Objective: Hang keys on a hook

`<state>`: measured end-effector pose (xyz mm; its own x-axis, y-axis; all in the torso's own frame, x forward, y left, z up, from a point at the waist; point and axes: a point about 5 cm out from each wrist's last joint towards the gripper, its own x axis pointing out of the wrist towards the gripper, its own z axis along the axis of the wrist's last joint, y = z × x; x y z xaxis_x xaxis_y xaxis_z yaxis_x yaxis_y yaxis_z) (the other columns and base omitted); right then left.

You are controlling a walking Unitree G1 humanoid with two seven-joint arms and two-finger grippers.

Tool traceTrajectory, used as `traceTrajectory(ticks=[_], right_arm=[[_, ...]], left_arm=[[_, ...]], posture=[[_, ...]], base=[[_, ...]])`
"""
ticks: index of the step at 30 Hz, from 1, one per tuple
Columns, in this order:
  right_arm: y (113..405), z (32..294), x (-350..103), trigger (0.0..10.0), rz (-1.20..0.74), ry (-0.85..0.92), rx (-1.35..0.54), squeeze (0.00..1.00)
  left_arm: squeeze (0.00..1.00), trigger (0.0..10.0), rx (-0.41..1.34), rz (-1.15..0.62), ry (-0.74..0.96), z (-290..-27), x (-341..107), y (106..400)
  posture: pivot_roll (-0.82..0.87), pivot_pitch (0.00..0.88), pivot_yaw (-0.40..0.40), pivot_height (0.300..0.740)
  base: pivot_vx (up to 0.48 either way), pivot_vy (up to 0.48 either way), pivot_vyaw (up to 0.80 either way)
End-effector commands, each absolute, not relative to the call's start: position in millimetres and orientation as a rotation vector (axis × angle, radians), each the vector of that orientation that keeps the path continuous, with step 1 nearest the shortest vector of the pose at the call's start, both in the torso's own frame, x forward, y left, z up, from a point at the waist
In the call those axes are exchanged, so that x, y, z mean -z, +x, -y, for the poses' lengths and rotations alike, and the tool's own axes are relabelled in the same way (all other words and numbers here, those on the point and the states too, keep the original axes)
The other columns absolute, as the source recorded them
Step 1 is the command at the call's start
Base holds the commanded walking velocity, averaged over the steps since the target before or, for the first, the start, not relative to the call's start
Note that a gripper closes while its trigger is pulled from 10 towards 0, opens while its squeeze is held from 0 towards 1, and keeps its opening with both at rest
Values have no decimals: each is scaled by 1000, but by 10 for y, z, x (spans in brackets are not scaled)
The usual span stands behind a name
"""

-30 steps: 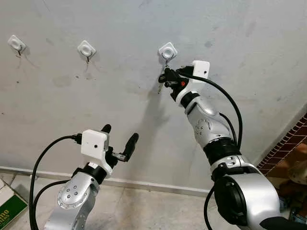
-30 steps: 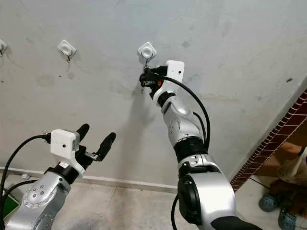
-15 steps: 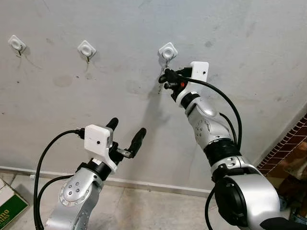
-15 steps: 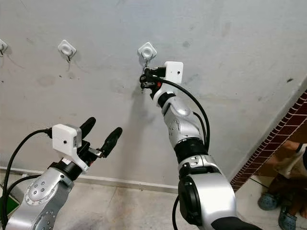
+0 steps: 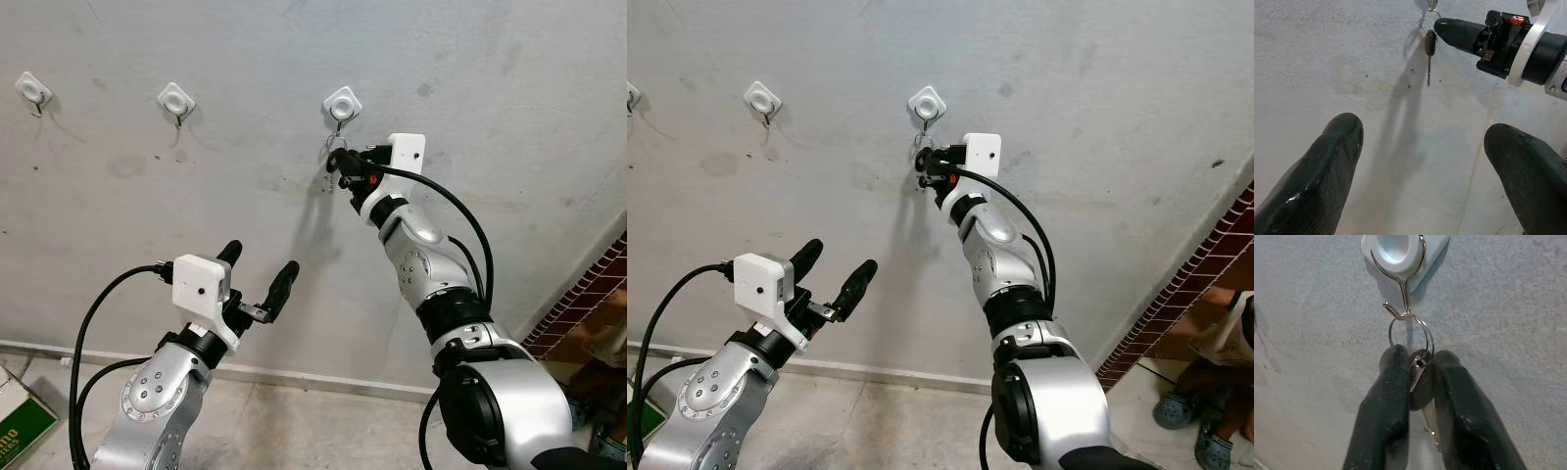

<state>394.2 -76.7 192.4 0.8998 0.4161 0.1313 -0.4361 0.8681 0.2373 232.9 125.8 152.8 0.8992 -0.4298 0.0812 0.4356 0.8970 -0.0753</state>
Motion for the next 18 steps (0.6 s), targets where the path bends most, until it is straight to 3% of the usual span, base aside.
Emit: traceTrajectory(ticks=[1,10,18], right_arm=[[3942,799,-1920,10000,86,229,-432,1000],[3813,778,-1993,10000,223,-1,-485,1000],[3720,906,-1916,10000,225,-32,-464,1000]], left_arm=[[0,10000,457,68,-87,-1245,-1550,2327],[0,10000,446,63,-88,-1264,-1538,2330],[0,10000,444,59,-92,-1267,-1529,2328]], posture=[[131,0,7,740],[131,0,6,740],[131,0,6,740]], base=[[0,0,0],[0,0,0],[0,0,0]])
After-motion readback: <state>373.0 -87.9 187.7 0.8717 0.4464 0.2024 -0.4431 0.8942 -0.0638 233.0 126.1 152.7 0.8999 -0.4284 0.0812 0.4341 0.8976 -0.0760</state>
